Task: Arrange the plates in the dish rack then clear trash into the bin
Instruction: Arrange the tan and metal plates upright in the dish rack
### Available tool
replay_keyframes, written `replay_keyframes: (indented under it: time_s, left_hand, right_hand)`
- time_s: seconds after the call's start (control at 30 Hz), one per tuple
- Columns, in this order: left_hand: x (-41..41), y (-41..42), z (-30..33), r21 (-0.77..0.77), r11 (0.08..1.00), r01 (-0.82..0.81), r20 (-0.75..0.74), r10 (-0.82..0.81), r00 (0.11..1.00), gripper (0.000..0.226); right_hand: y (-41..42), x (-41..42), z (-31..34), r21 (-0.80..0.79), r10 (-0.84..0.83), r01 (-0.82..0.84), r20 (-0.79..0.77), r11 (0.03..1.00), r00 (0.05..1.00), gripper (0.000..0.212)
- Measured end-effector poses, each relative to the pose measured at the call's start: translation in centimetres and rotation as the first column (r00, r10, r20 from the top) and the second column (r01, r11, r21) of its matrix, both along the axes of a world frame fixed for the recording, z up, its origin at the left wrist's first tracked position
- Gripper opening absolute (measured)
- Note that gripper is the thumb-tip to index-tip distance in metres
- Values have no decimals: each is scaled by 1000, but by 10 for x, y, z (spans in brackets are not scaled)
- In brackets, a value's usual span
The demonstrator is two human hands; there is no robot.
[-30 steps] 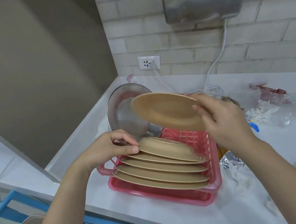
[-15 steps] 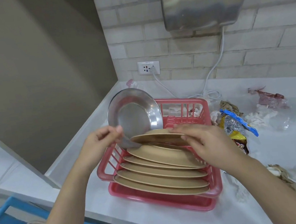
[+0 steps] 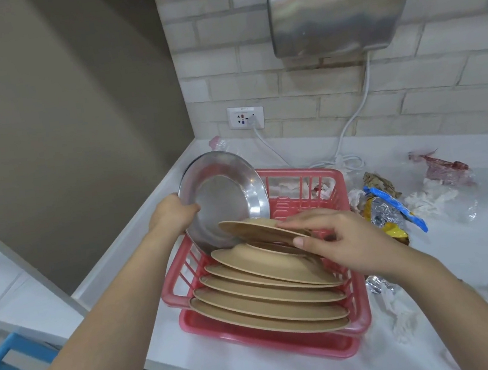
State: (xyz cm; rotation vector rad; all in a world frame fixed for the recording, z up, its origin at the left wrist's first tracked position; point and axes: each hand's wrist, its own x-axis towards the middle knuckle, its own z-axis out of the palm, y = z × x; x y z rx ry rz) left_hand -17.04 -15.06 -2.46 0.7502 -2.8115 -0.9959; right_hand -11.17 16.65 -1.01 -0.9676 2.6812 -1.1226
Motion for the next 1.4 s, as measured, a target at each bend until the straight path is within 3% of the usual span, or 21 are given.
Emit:
replay_keyframes:
  time_s: [0.13, 0.6, 1.1, 1.4]
  left_hand:
    - [-1, 3, -2, -138, 990, -14, -68, 4, 998, 24]
    - [-3, 4, -3, -175, 982, -75, -267, 26, 963, 28]
    - [-2, 1, -6, -142, 989, -52, -255, 14, 967, 30]
    - [0, 2, -12, -145, 989, -6, -275, -34, 961, 21]
  right_hand:
    - [2, -1, 1, -45, -4, 6, 47, 999, 999, 33]
    - [-6, -6, 3, -49, -14, 18, 93, 999, 996, 30]
    - [-10, 15, -21, 6, 58, -60, 162, 998, 985, 37]
    - [-12, 11, -14, -68, 86, -75, 175, 995, 981, 30]
